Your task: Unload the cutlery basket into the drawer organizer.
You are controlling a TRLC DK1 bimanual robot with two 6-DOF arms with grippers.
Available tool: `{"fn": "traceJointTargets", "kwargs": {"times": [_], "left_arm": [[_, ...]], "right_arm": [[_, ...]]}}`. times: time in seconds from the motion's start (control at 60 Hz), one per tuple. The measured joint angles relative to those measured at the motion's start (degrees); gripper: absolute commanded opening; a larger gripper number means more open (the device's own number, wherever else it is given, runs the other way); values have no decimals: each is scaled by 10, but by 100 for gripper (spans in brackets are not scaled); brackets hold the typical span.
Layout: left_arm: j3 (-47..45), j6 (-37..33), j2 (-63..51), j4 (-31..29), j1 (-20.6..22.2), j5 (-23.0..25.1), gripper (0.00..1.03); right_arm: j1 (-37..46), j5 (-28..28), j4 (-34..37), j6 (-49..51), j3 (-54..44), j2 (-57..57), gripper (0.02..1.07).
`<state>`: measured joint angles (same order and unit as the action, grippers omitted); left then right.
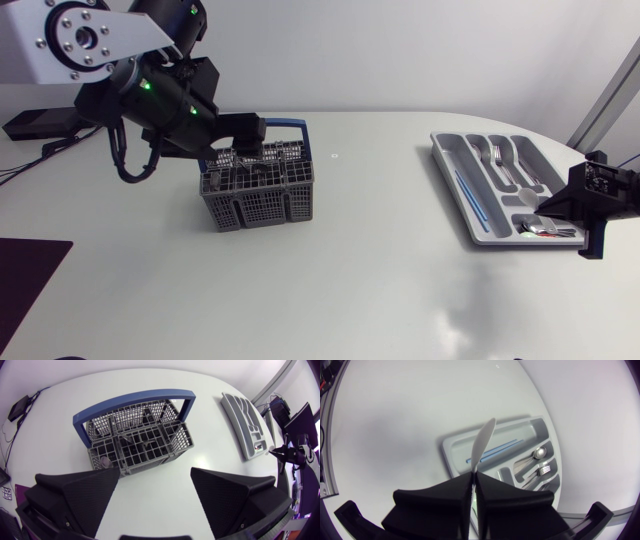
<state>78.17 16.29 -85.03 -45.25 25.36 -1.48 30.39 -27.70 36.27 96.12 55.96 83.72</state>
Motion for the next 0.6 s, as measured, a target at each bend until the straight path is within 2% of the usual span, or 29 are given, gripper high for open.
{"fn": "traceJointTargets", "kwargs": {"times": [0.25, 0.433, 0.6], "left_arm": [[0, 2, -2, -29, -21, -6, 99], [0, 12, -6, -51, -24, -10, 99], [1, 33, -12, -75, -24, -10, 99]], "right_arm": [[36, 55, -106, 32, 42, 114, 8], [39, 84, -155, 43, 45, 154, 8], [39, 107, -188, 49, 45, 174, 19]]}}
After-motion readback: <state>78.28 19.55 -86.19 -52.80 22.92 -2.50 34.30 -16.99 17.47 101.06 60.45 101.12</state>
